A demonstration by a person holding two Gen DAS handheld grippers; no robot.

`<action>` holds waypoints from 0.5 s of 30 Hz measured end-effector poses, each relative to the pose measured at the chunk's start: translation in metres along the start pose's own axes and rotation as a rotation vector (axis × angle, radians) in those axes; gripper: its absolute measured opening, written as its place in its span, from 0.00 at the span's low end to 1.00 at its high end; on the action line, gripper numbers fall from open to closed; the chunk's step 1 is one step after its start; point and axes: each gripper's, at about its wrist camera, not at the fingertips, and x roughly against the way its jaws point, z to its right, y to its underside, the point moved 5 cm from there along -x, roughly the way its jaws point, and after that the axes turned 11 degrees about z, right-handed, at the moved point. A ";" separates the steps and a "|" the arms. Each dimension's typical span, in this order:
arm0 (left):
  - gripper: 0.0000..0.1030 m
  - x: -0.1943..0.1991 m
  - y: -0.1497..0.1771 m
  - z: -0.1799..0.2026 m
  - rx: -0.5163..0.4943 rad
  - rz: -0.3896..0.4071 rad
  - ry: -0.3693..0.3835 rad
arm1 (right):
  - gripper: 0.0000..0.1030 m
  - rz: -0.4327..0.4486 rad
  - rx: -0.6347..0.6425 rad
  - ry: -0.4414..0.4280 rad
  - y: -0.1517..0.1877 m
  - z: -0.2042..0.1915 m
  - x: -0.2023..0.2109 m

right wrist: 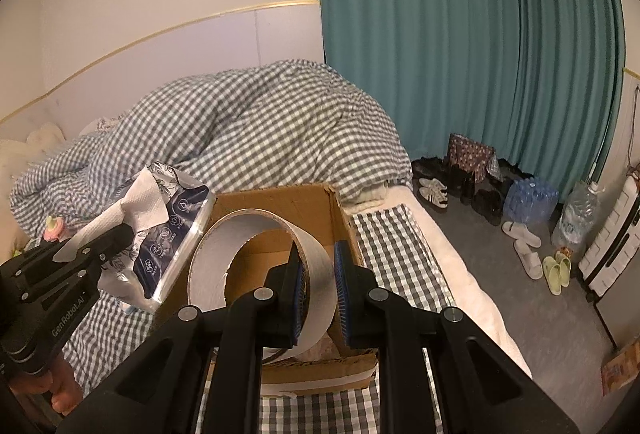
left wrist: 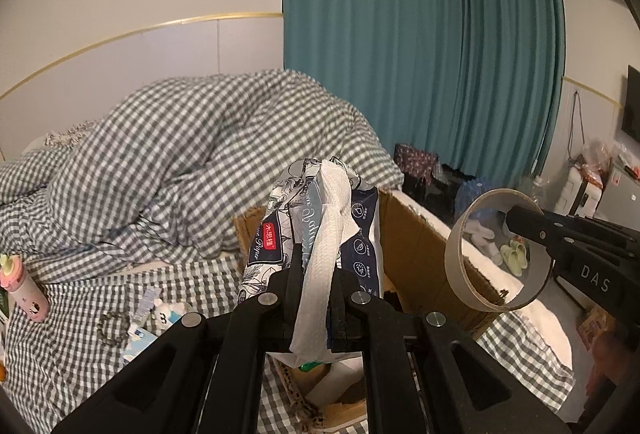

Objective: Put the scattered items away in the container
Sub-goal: 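Carry the tissue pack and tape roll over the cardboard box with both grippers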

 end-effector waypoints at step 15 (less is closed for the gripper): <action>0.06 -0.050 0.031 0.005 0.000 -0.101 0.015 | 0.13 -0.104 0.009 -0.029 0.032 -0.004 -0.061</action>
